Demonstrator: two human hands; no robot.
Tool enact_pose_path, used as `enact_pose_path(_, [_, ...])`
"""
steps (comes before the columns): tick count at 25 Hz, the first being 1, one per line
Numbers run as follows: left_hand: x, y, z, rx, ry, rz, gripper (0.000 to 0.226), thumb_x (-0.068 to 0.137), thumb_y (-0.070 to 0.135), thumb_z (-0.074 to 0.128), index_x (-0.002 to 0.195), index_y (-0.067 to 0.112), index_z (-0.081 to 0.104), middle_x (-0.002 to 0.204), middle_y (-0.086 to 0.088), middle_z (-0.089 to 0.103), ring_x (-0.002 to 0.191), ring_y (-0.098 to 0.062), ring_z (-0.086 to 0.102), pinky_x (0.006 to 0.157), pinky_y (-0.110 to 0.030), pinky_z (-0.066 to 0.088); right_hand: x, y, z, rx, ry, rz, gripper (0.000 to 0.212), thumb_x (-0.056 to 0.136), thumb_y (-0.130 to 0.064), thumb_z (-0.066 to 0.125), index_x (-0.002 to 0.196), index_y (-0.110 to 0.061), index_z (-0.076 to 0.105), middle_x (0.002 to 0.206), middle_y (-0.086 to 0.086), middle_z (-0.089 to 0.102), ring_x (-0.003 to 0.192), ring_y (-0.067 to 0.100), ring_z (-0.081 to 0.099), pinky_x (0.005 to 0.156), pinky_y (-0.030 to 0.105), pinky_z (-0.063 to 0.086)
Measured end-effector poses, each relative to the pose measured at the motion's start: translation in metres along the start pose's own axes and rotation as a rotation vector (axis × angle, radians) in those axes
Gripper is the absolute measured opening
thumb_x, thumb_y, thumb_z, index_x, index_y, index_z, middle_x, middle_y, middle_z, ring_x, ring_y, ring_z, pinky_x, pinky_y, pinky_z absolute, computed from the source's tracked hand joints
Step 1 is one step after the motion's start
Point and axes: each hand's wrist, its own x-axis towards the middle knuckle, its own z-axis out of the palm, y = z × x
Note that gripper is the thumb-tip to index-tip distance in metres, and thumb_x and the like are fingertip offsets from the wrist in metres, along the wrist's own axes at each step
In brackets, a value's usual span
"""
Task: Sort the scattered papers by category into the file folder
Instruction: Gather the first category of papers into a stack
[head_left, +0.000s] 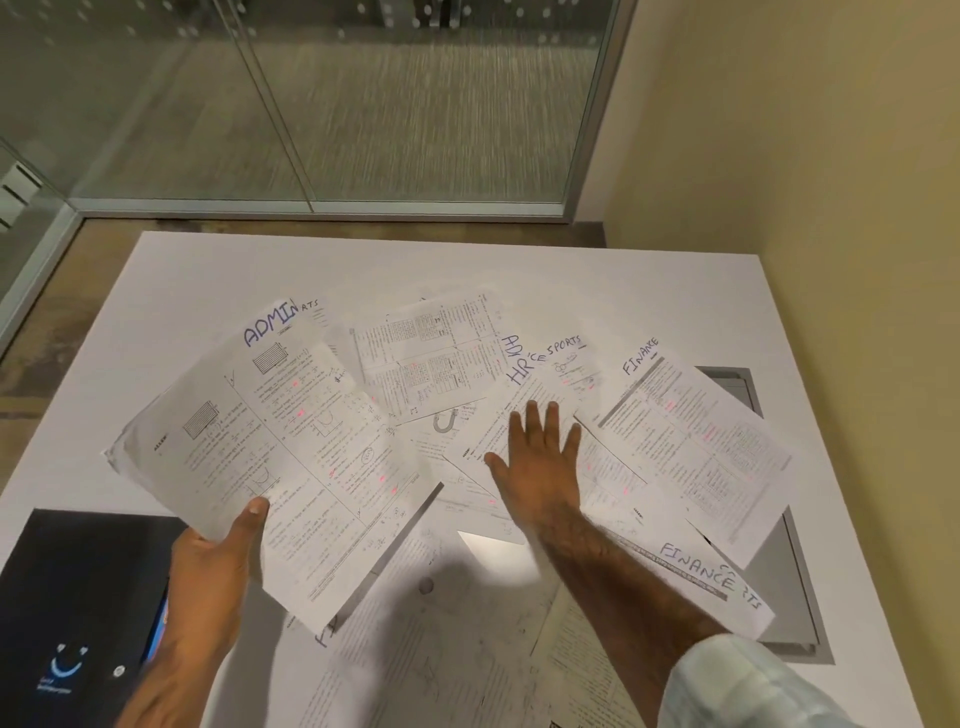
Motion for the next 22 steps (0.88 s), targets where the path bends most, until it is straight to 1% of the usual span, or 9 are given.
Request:
enact_pose_path(3, [0.002, 0.002, -0.005, -0.029, 0.019, -0.005, 0.035, 0.1, 0.008, 0.06, 0.132, 0.021, 0.054, 0.115, 0.001, 0.064, 0.114, -0.025, 0.056, 0.1, -0.042, 0.041, 0.014, -0.044, -0.005, 0.015, -0.017, -0.095, 0.083, 0.098, -0.069, 0.013, 0.162, -0.018, 0.003, 0.168, 0.012, -0.012, 0.153, 0.037, -0.02, 0.12, 0.063, -0.006])
enact_pose_path(7, [0.009, 0.007, -0.018, 0.006, 0.002, -0.011, 0.03, 0.1, 0.011, 0.061, 0.126, 0.025, 0.053, 0.116, -0.002, 0.064, 0.112, -0.026, 0.056, 0.093, -0.042, 0.042, 0.051, -0.103, -0.012, 0.014, -0.064, -0.164, 0.087, 0.096, -0.071, 0.012, 0.161, -0.015, -0.001, 0.169, 0.011, -0.005, 0.154, 0.037, -0.016, 0.12, 0.064, -0.005])
enact_pose_path(9, [0.015, 0.01, -0.03, 0.015, 0.009, -0.006, 0.031, 0.1, 0.013, 0.061, 0.127, 0.026, 0.052, 0.117, 0.001, 0.063, 0.113, -0.023, 0.054, 0.096, -0.042, 0.041, 0.066, -0.127, -0.015, -0.042, -0.106, -0.263, 0.082, 0.099, -0.066, 0.012, 0.161, -0.015, -0.003, 0.17, 0.008, -0.003, 0.154, 0.035, -0.016, 0.12, 0.064, -0.005])
enact_pose_path(12, [0.025, 0.014, -0.05, 0.051, 0.022, 0.003, 0.042, 0.099, 0.018, 0.063, 0.139, 0.022, 0.052, 0.126, 0.001, 0.06, 0.116, -0.022, 0.051, 0.108, -0.049, 0.038, 0.078, -0.145, -0.016, -0.1, -0.128, -0.492, 0.072, 0.103, -0.054, 0.019, 0.162, -0.018, -0.003, 0.17, 0.003, -0.005, 0.154, 0.032, -0.018, 0.121, 0.063, -0.005])
enact_pose_path(14, [0.033, 0.012, -0.064, 0.06, 0.034, -0.001, 0.044, 0.099, 0.018, 0.063, 0.142, 0.019, 0.052, 0.126, 0.001, 0.059, 0.117, -0.024, 0.051, 0.107, -0.049, 0.038, 0.079, -0.15, -0.012, -0.08, -0.091, -0.592, 0.071, 0.103, -0.054, 0.022, 0.162, -0.021, 0.0, 0.17, 0.004, -0.005, 0.155, 0.03, -0.016, 0.122, 0.062, -0.005])
enact_pose_path(16, [0.039, 0.01, -0.076, 0.05, 0.033, -0.024, 0.045, 0.098, 0.018, 0.064, 0.141, 0.017, 0.053, 0.126, 0.0, 0.06, 0.121, -0.028, 0.054, 0.106, -0.048, 0.039, 0.078, -0.149, -0.007, -0.043, -0.03, -0.422, 0.078, 0.1, -0.063, 0.019, 0.161, -0.02, -0.002, 0.168, 0.008, -0.009, 0.154, 0.032, -0.017, 0.122, 0.061, -0.006])
enact_pose_path(18, [0.044, 0.006, -0.083, 0.038, 0.027, -0.043, 0.045, 0.097, 0.016, 0.065, 0.141, 0.015, 0.054, 0.129, -0.004, 0.062, 0.123, -0.03, 0.055, 0.105, -0.046, 0.041, 0.08, -0.142, -0.004, -0.014, -0.054, -0.219, 0.082, 0.098, -0.067, 0.017, 0.16, -0.018, -0.004, 0.166, 0.007, -0.014, 0.153, 0.034, -0.018, 0.122, 0.061, -0.007])
enact_pose_path(20, [0.046, 0.005, -0.088, 0.04, 0.015, -0.046, 0.045, 0.098, 0.014, 0.065, 0.142, 0.013, 0.054, 0.132, -0.007, 0.063, 0.118, -0.028, 0.056, 0.105, -0.045, 0.042, 0.083, -0.133, -0.006, -0.046, -0.092, -0.331, 0.076, 0.101, -0.06, 0.026, 0.161, -0.02, 0.001, 0.169, 0.003, -0.009, 0.154, 0.032, -0.017, 0.122, 0.061, -0.006])
enact_pose_path(22, [0.046, 0.005, -0.091, 0.038, 0.0, -0.053, 0.046, 0.098, 0.014, 0.064, 0.142, 0.013, 0.054, 0.131, -0.005, 0.062, 0.116, -0.026, 0.054, 0.104, -0.044, 0.041, 0.081, -0.131, -0.011, -0.031, -0.067, -0.482, 0.065, 0.104, -0.042, 0.039, 0.161, -0.023, 0.013, 0.17, 0.002, 0.001, 0.156, 0.031, -0.009, 0.124, 0.059, -0.001])
